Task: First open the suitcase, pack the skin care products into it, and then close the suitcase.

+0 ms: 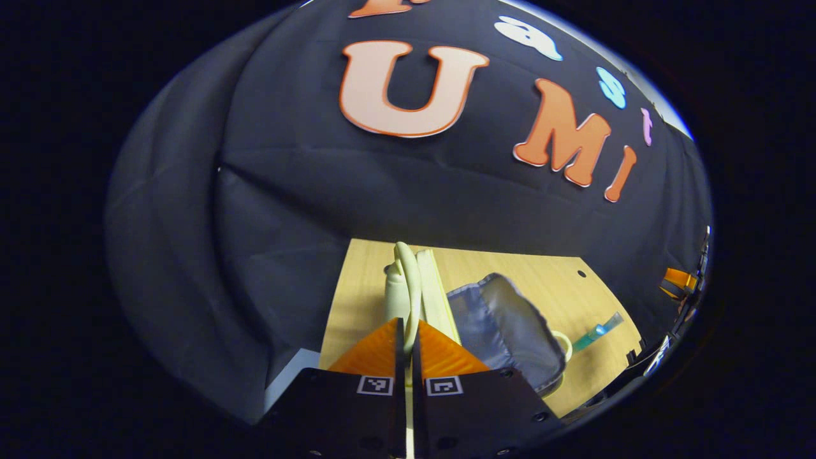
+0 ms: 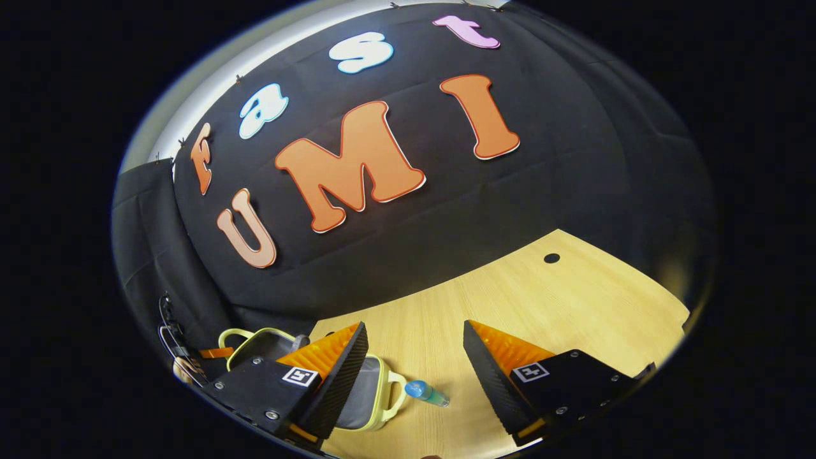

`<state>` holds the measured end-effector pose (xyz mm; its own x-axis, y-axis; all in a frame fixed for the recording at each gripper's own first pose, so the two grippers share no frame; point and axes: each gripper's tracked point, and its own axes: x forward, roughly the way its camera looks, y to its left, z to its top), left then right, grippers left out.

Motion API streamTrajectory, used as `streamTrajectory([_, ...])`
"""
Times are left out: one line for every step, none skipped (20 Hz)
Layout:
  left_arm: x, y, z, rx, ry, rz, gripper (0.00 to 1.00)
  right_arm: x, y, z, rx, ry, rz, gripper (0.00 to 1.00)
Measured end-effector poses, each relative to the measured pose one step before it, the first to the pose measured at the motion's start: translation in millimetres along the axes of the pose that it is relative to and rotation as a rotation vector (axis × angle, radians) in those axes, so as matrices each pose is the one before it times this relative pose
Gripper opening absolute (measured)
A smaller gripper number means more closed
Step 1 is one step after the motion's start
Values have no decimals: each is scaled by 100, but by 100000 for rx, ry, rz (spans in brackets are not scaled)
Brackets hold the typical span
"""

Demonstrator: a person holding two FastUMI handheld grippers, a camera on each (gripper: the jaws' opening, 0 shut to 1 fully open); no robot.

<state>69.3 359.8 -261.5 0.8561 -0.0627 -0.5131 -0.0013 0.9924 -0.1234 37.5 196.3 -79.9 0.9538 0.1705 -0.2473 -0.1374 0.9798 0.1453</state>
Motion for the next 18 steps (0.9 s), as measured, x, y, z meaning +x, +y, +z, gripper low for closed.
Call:
streamTrajectory([554, 1692, -1254, -2498, 1234, 5, 3, -11, 514, -509, -408, 665, -301, 95])
streamTrajectory([691, 2076, -1317, -3865, 1578, 566, 3, 113, 504, -476, -777, 736, -418, 95])
streamTrajectory([517, 1613, -889, -2533, 825, 582, 3, 54, 339, -366, -1020, 106, -521, 95])
streamTrajectory([769, 1414, -1071, -2603, 1375, 243, 3, 86, 228, -206, -1062, -43, -857, 95])
streamTrajectory([628, 1510, -1082, -2667, 1099, 525, 3, 46, 150, -253, -708, 84, -726, 95])
streamTrajectory([708, 1265, -1084, -2321, 1755, 354, 3, 93, 228, -202, 94, 128, -440, 95])
streamTrajectory([665, 1141, -1212, -1755, 1969, 883, 3, 13, 182, -163, 399, 184, -212, 95])
streamTrajectory([480, 1160, -1278, -1194, 1950, 723, 3, 26, 192, -234, 123, 249, -416, 95])
streamTrajectory([436, 1026, -1067, -904, 1714, 791, 3, 33, 53, -163, -361, 154, -490, 95])
streamTrajectory([507, 644, -946, -844, 1692, 997, 3, 40, -108, -126, -660, 179, -654, 95])
streamTrajectory([764, 780, -749, -901, 1346, 629, 3, 1, -81, -154, -850, -64, -651, 95])
streamTrajectory([744, 712, -698, -289, 739, 1275, 3, -27, -145, -74, -928, -423, -786, 95])
streamTrajectory([499, 651, -754, -287, 1338, 580, 5, 84, -288, -80, -922, -208, -1179, 95])
streamTrajectory([585, 984, -688, 643, 1268, 2448, 7, 27, -370, -335, -878, 772, -1130, 95])
streamTrajectory([384, 471, -431, 259, 1419, 2791, 11, 12, -120, -308, -362, 838, -383, 95])
streamTrajectory([-67, 696, -9, 1249, 85, 3452, 15, -71, -199, -236, -562, 523, -374, 95])
streamTrajectory([124, 311, 897, 500, -3134, 2159, 21, -82, -433, 9, -936, 119, -932, 95])
streamTrajectory([-247, 0, 879, 788, -3717, 1928, 34, -44, -473, -9, -873, -271, -880, 100])
